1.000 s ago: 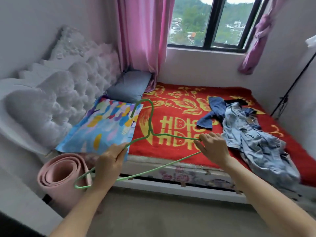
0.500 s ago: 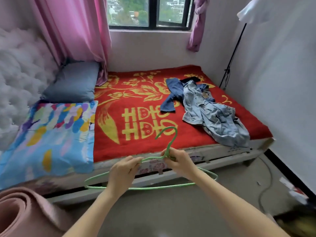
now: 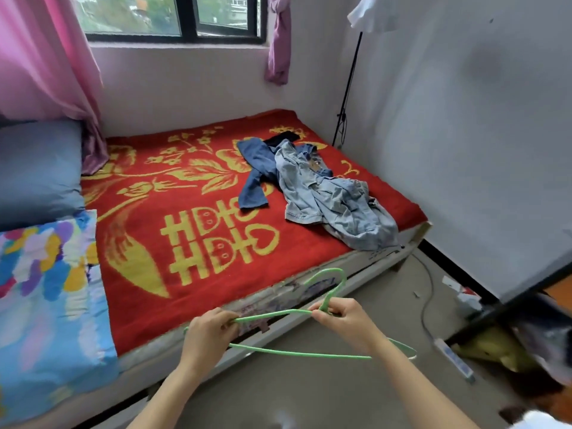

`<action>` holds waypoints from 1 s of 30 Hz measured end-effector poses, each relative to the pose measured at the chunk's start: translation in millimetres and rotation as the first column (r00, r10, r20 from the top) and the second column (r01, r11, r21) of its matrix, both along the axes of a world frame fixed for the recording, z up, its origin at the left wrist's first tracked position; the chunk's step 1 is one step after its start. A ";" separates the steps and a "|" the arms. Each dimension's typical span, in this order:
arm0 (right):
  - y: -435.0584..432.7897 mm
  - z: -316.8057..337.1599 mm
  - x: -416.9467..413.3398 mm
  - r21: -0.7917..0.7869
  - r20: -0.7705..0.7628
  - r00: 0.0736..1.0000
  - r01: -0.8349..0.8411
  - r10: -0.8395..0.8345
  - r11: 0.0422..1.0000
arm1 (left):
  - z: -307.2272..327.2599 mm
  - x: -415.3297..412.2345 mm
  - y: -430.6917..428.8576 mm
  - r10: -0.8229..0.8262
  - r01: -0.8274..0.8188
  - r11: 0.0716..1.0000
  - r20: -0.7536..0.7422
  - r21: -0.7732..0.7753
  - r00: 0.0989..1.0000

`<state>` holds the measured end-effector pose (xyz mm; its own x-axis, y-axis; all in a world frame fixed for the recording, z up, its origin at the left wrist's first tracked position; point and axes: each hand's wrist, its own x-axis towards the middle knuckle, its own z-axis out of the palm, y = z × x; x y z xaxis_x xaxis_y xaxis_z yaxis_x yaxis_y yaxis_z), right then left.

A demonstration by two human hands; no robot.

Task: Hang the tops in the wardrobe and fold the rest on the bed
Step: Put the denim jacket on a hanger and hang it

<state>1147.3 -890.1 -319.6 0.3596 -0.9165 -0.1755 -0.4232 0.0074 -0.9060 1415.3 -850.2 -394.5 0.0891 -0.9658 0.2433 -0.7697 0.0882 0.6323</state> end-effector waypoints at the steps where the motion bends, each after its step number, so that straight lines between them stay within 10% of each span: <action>1: -4.3 -1.0 -8.1 0.026 0.015 0.998 0.055 -0.056 0.998 | 0.7 -4.2 -8.3 0.010 -0.010 1.000 -0.028 0.014 1.000; 15: -144.5 3.3 -187.0 -0.010 -0.011 0.964 0.265 -0.265 0.964 | 8.9 -185.2 -170.0 -0.016 0.067 0.989 -0.346 0.135 0.938; 30: -339.9 -22.7 -227.9 -0.004 -0.025 0.931 0.363 -0.363 0.932 | 5.7 -209.5 -345.6 0.179 -0.179 0.984 -0.252 0.025 0.951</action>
<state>919.5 -1230.0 -342.3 -0.0020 -0.9835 -0.1812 -0.4138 0.1658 -0.8952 1205.8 -1195.8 -388.9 0.3188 -0.9288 0.1891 -0.5882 -0.0374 0.8078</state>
